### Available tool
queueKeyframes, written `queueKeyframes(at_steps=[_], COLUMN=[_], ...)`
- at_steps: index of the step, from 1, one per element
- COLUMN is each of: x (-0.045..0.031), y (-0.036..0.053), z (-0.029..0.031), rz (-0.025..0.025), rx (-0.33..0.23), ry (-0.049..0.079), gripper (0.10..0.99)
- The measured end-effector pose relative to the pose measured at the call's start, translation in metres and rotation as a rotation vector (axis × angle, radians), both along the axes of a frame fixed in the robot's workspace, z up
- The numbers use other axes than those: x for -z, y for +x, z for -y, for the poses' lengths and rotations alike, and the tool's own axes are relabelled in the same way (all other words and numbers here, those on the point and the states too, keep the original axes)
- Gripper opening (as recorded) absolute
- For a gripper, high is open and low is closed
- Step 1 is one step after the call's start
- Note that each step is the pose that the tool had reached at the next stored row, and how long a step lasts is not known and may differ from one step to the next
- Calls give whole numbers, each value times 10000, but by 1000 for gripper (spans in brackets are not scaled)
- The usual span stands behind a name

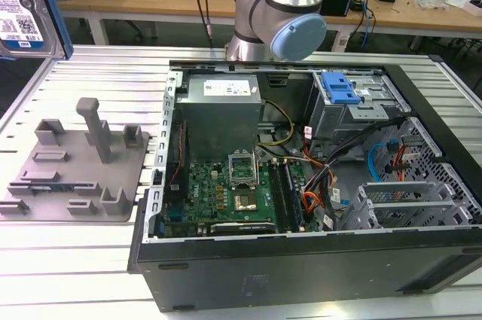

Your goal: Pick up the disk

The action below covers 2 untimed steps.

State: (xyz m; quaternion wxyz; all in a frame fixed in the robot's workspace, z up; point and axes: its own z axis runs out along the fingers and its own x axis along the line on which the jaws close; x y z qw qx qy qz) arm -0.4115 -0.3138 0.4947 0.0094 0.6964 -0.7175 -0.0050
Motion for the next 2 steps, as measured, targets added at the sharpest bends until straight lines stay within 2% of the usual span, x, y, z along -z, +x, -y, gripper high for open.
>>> queueKeyframes(at_steps=[2], x=[-1], y=[0], z=[0], rz=[0], rx=[0], ry=[1], gripper=[369])
